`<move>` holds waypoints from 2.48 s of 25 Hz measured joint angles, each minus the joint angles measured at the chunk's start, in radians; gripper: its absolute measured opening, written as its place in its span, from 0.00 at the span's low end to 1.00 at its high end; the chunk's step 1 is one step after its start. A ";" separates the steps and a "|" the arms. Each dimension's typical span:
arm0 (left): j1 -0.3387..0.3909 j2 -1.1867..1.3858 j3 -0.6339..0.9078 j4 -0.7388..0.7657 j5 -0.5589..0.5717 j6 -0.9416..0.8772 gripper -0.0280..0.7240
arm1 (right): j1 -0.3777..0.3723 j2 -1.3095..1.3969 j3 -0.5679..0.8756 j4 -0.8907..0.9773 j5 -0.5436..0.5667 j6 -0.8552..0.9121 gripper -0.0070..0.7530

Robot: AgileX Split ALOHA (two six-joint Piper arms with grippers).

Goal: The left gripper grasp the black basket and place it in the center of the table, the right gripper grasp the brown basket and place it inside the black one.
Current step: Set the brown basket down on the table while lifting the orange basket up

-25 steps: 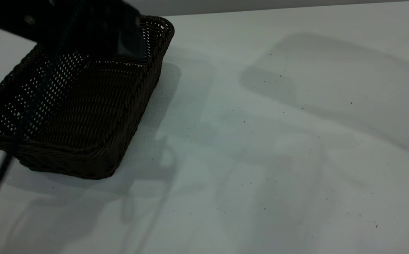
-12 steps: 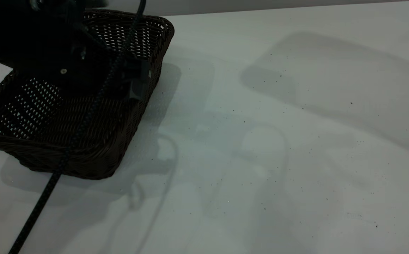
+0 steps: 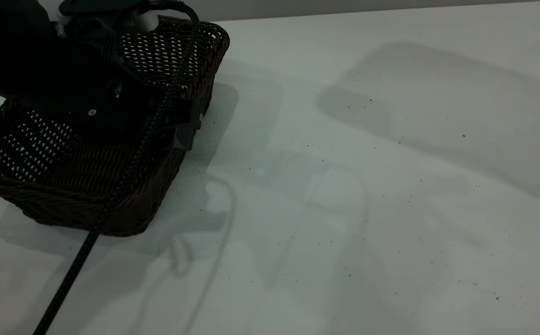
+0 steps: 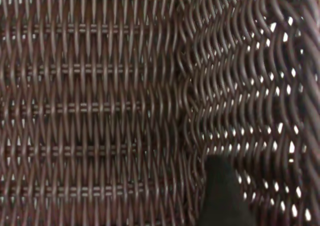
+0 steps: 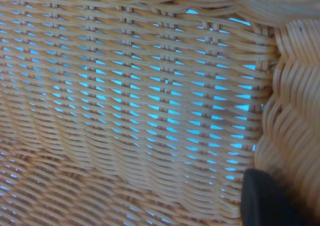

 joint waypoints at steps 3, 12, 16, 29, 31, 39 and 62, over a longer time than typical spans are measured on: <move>0.000 0.000 0.000 0.001 0.012 0.005 0.37 | 0.000 0.000 0.000 0.000 0.000 0.000 0.16; 0.000 -0.015 -0.001 0.015 0.152 0.302 0.24 | 0.000 0.000 0.000 0.005 0.000 -0.021 0.16; 0.000 -0.045 0.000 0.015 0.301 0.494 0.24 | 0.000 0.000 0.000 0.005 0.000 -0.030 0.16; -0.001 -0.075 0.003 0.006 0.509 1.022 0.22 | 0.000 0.000 0.002 0.031 -0.032 -0.089 0.16; -0.001 -0.075 0.003 0.021 0.509 1.022 0.22 | 0.000 0.000 0.002 0.031 -0.040 -0.090 0.16; 0.000 -0.075 0.003 0.149 0.616 1.022 0.22 | 0.000 0.000 0.002 0.031 -0.045 -0.100 0.16; 0.000 -0.071 0.003 0.160 0.633 1.021 0.35 | 0.000 0.000 0.002 0.036 -0.037 -0.100 0.16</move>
